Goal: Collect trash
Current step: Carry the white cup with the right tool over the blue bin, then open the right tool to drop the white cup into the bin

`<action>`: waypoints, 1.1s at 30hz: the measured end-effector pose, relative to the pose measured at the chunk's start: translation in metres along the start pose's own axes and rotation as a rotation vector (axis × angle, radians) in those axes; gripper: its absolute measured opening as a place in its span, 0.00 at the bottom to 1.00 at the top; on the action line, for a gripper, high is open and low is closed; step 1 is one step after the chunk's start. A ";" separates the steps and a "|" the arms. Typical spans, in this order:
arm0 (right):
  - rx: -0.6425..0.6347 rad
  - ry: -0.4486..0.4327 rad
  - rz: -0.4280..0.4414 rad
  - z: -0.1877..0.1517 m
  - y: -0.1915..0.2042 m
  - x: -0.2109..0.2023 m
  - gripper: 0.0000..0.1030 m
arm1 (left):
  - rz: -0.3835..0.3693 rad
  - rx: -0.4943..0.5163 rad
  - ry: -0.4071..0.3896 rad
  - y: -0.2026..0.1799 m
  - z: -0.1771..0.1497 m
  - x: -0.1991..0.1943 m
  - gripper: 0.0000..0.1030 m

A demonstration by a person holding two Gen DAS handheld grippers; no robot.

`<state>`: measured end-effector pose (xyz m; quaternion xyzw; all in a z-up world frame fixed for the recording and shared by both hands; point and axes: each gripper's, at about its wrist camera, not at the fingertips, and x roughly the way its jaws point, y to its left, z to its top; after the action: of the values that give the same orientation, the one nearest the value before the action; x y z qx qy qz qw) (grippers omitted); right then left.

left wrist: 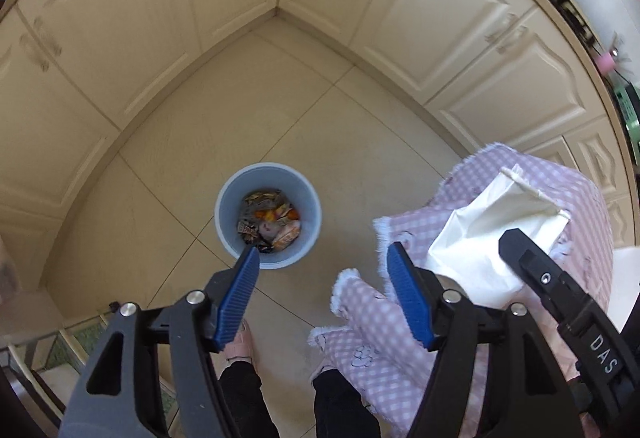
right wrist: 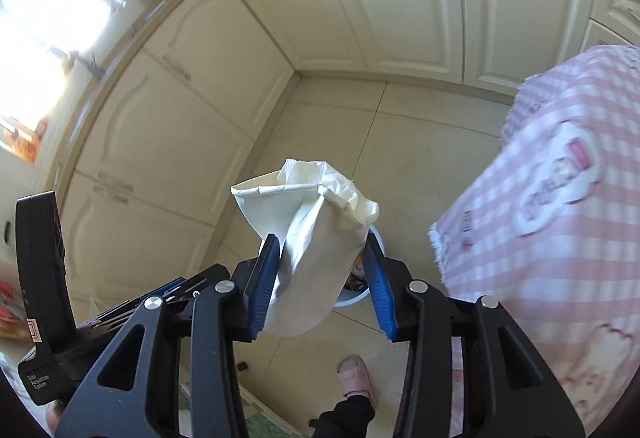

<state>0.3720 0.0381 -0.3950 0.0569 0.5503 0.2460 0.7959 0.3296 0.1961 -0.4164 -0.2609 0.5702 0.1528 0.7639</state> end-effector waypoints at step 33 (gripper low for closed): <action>-0.121 0.233 -0.138 -0.130 -0.024 0.396 0.40 | 0.044 -0.387 0.159 0.233 -0.074 0.392 0.45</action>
<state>0.3703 0.1736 -0.7896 -0.0581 0.6259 0.2281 0.7435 0.2664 0.3188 -0.8574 -0.4017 0.5941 0.2550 0.6486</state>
